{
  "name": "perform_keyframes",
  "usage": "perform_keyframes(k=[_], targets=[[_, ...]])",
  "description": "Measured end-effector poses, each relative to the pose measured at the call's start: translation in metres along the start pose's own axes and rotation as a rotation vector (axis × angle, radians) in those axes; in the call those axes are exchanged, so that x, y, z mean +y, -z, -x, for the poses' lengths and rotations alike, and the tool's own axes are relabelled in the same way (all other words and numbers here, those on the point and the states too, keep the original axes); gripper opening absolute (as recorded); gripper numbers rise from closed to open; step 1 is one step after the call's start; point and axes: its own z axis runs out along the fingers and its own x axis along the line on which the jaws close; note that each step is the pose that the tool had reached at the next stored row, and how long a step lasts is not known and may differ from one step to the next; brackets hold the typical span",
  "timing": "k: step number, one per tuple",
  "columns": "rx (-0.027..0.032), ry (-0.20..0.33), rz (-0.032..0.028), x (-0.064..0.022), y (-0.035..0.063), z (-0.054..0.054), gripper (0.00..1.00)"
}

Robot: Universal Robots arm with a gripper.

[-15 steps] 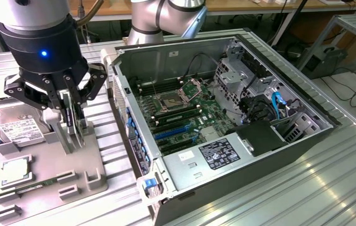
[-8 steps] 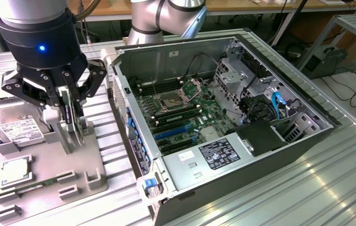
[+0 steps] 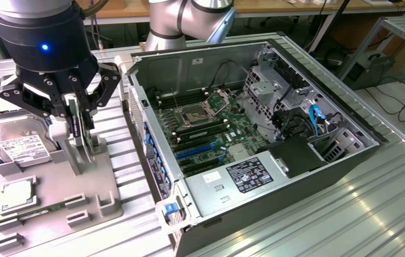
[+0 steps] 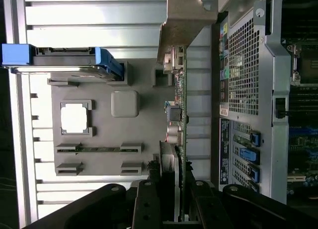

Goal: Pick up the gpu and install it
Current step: 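Pick up the gpu and move the gpu toward the slot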

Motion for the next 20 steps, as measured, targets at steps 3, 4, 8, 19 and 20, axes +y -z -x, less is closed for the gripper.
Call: perform_keyframes(k=[3, 4, 8, 19, 20], targets=[[-0.0001, 0.000, 0.0000, 0.0000, 0.0023, 0.000, 0.28], [0.0000, 0.000, 0.0000, 0.0000, 0.0031, 0.000, 0.28], [0.0000, 0.000, 0.0000, 0.0000, 0.0067, 0.000, 0.28], [0.0000, 0.000, 0.0000, 0.0000, 0.0162, 0.000, 0.28], [0.0000, 0.000, 0.0000, 0.0000, 0.0173, 0.000, 0.28]])
